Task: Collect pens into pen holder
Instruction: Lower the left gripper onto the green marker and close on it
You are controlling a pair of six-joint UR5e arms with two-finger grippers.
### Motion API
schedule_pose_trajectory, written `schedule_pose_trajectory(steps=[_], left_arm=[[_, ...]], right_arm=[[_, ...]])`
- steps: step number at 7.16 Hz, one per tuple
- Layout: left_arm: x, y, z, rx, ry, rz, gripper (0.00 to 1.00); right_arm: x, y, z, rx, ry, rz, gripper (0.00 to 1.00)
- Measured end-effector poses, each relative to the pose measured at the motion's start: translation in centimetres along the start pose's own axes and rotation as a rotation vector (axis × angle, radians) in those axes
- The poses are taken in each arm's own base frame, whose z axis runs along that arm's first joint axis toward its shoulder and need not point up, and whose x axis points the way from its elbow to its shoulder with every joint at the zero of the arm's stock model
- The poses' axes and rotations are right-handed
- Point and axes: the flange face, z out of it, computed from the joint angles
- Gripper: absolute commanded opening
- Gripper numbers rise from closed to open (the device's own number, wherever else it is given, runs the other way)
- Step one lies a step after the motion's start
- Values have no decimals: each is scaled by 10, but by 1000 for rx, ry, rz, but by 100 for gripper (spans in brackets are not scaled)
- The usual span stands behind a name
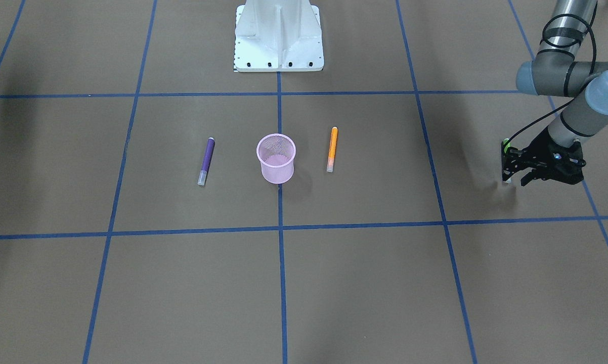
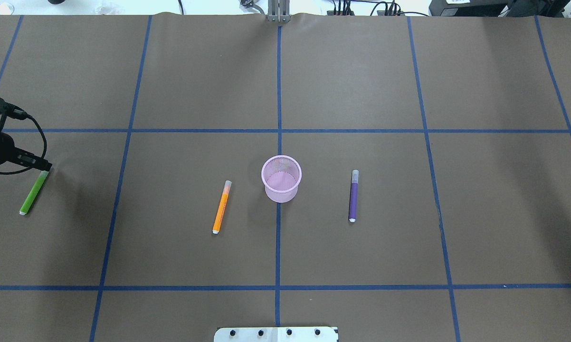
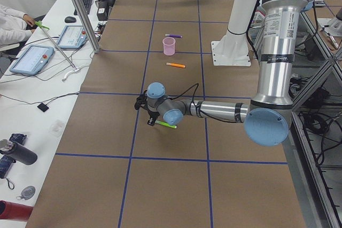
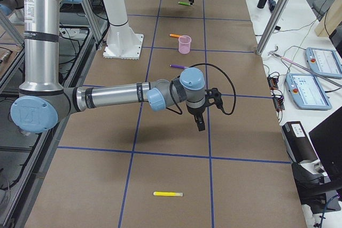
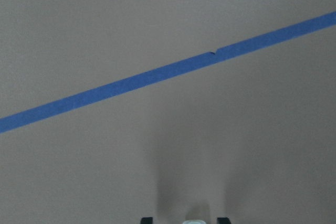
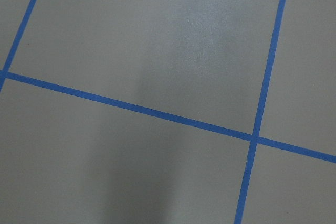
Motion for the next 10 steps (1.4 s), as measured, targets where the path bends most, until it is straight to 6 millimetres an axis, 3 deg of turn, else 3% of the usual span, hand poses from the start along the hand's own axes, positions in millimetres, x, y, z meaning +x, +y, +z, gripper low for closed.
schedule_pose_trajectory(steps=[3, 4, 6, 9, 10], left_arm=[[4, 6, 5, -11, 8, 9, 43], [6, 7, 7, -15, 10, 12, 34], [7, 9, 9, -20, 10, 15, 0], [0, 26, 4, -9, 20, 29, 0], [11, 25, -10, 8, 58, 45, 0]], right_arm=[[0, 0, 0, 0, 0, 0, 100], [0, 0, 0, 0, 0, -1, 100], [0, 0, 0, -1, 0, 0, 100], [0, 0, 0, 0, -1, -1, 100], [-1, 0, 0, 0, -2, -1, 100]])
